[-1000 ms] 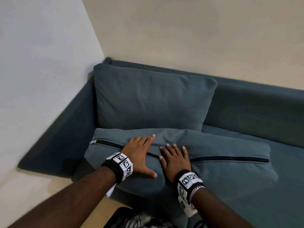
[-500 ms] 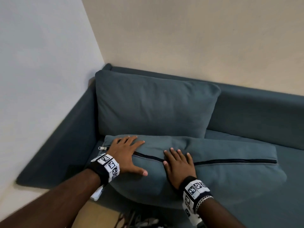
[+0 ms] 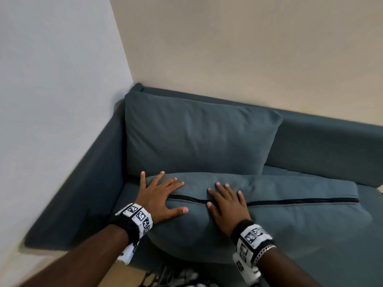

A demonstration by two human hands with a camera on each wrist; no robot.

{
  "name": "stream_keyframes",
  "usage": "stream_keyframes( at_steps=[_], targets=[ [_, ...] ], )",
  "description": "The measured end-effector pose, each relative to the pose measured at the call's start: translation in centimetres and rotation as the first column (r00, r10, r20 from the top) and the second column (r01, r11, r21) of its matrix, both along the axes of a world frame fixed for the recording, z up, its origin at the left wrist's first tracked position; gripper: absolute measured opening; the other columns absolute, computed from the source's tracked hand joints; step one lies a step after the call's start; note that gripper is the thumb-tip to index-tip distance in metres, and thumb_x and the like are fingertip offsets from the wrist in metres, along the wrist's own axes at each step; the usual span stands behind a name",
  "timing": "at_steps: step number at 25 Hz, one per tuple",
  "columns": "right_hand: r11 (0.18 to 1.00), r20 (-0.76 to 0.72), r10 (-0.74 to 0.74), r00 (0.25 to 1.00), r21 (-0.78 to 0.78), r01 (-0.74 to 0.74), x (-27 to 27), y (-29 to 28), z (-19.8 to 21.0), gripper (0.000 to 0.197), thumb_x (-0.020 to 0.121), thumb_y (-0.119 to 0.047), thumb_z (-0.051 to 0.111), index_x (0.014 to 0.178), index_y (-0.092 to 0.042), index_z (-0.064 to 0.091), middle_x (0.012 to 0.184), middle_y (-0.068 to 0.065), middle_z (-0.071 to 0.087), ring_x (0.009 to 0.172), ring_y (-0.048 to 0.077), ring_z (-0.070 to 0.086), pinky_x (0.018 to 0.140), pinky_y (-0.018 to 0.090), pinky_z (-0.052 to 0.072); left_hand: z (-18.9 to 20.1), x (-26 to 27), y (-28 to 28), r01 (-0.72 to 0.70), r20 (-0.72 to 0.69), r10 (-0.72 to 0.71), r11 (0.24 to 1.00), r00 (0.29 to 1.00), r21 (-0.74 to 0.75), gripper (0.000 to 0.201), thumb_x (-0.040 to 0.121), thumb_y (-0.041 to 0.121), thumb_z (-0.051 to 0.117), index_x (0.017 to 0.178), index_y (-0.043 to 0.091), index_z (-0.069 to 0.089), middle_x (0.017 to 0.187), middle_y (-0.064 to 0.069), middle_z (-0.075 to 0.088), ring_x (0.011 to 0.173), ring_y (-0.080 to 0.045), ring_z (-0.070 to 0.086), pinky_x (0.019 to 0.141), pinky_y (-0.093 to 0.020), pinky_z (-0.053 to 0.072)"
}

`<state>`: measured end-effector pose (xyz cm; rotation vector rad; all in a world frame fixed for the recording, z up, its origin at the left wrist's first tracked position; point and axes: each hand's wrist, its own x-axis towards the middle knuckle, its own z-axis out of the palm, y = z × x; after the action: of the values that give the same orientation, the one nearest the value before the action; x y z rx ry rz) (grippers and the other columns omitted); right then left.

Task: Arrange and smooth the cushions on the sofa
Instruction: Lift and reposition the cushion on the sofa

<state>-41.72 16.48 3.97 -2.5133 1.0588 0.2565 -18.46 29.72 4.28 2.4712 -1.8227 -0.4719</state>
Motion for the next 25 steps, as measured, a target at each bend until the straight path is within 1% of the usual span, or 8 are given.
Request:
stream_keyframes(
  at_steps=[4, 9, 12, 15, 19, 21, 23, 25],
  targets=[
    [0.936, 0.75, -0.142, 0.646, -0.11, 0.334, 2.1, 0.6, 6.8, 0.048, 0.101, -0.043, 0.046, 0.147, -0.027, 0.05, 0.166, -0.001, 0.031, 0.156, 0.02, 0.023, 0.125, 0.043, 0.019, -1.6, 2.0, 2.0, -0.039, -0.126, 0.024, 0.993, 0.992, -0.115, 0.095, 0.075, 0.099, 0.027, 0.157, 0.051, 0.024, 0.165, 0.022, 0.024, 0.158, -0.013, 0.007, 0.123, -0.055, 0.02],
    [0.999, -0.111, -0.035, 0.993, -0.016, 0.033, 2.5, 3.1, -0.4, 0.09, 0.085, -0.074, -0.019, 0.162, -0.038, 0.013, 0.172, -0.008, -0.006, 0.16, 0.02, -0.001, 0.127, 0.047, -0.004, -2.8, 1.8, 1.8, -0.026, -0.154, -0.009, 0.973, 0.988, -0.229, 0.092, 0.075, 0.096, 0.038, 0.151, 0.043, 0.041, 0.158, 0.015, 0.037, 0.145, -0.014, 0.033, 0.114, -0.048, 0.039],
    [0.989, 0.174, -0.145, 0.974, -0.009, 0.148, 3.9, 3.3, 2.9, 0.055, 0.103, -0.055, 0.033, 0.153, -0.033, 0.038, 0.169, -0.005, 0.023, 0.158, 0.021, 0.013, 0.128, 0.049, 0.009, -3.6, 1.7, 2.2, -0.161, -0.197, 0.1, 0.933, 0.975, -0.322, 0.095, 0.074, 0.091, 0.05, 0.152, 0.038, 0.043, 0.162, 0.001, 0.032, 0.141, -0.026, 0.03, 0.118, -0.045, 0.034],
    [0.925, 0.691, -0.149, 0.707, -0.156, 0.347, 5.2, 4.6, 6.4, 0.054, 0.1, -0.043, 0.048, 0.152, -0.028, 0.043, 0.17, 0.0, 0.021, 0.159, 0.02, 0.012, 0.128, 0.04, 0.011, -4.0, 2.2, 2.2, -0.396, -0.433, 0.22, 0.839, 0.874, -0.374, 0.086, 0.078, 0.086, 0.049, 0.144, 0.03, 0.053, 0.148, -0.005, 0.048, 0.136, -0.028, 0.044, 0.114, -0.041, 0.035],
    [0.99, 0.097, -0.046, 0.994, -0.125, 0.058, 4.8, 6.3, 0.0, 0.063, 0.104, -0.053, 0.025, 0.163, -0.034, 0.016, 0.168, -0.013, -0.017, 0.16, 0.02, 0.001, 0.126, 0.041, -0.006, -3.6, 2.5, 1.4, -0.52, -0.566, 0.301, 0.809, 0.767, -0.275, 0.073, 0.079, 0.079, 0.04, 0.133, 0.034, 0.059, 0.131, 0.006, 0.062, 0.123, -0.017, 0.058, 0.11, -0.044, 0.039],
    [0.999, -0.01, -0.048, 0.999, 0.007, 0.048, 4.9, 5.6, 0.1, 0.061, 0.104, -0.055, 0.029, 0.161, -0.033, 0.023, 0.172, -0.009, 0.001, 0.159, 0.019, 0.007, 0.128, 0.045, 0.0, -3.7, 3.0, 1.1, -0.594, -0.687, 0.323, 0.781, 0.65, -0.194, 0.072, 0.076, 0.077, 0.034, 0.124, 0.033, 0.064, 0.133, 0.003, 0.065, 0.127, -0.018, 0.058, 0.113, -0.041, 0.038],
    [0.99, 0.364, -0.13, 0.922, 0.004, 0.138, 6.5, 5.0, 3.9, 0.054, 0.104, -0.047, 0.046, 0.154, -0.031, 0.036, 0.169, -0.004, 0.024, 0.158, 0.017, 0.015, 0.129, 0.049, 0.011, -4.3, 3.7, 1.4, -0.66, -0.795, 0.312, 0.738, 0.52, -0.142, 0.065, 0.079, 0.072, 0.035, 0.115, 0.03, 0.07, 0.129, -0.003, 0.068, 0.126, -0.022, 0.06, 0.114, -0.039, 0.04],
    [0.954, 0.768, -0.154, 0.622, -0.049, 0.296, 7.7, 5.3, 7.7, 0.051, 0.103, -0.038, 0.052, 0.151, -0.026, 0.043, 0.167, -0.002, 0.028, 0.157, 0.017, 0.018, 0.127, 0.043, 0.016, -4.5, 3.9, 1.6, -0.656, -0.8, 0.299, 0.739, 0.521, -0.151, 0.061, 0.086, 0.065, 0.034, 0.119, 0.027, 0.07, 0.128, -0.002, 0.069, 0.123, -0.02, 0.06, 0.114, -0.041, 0.041]
  ],
)
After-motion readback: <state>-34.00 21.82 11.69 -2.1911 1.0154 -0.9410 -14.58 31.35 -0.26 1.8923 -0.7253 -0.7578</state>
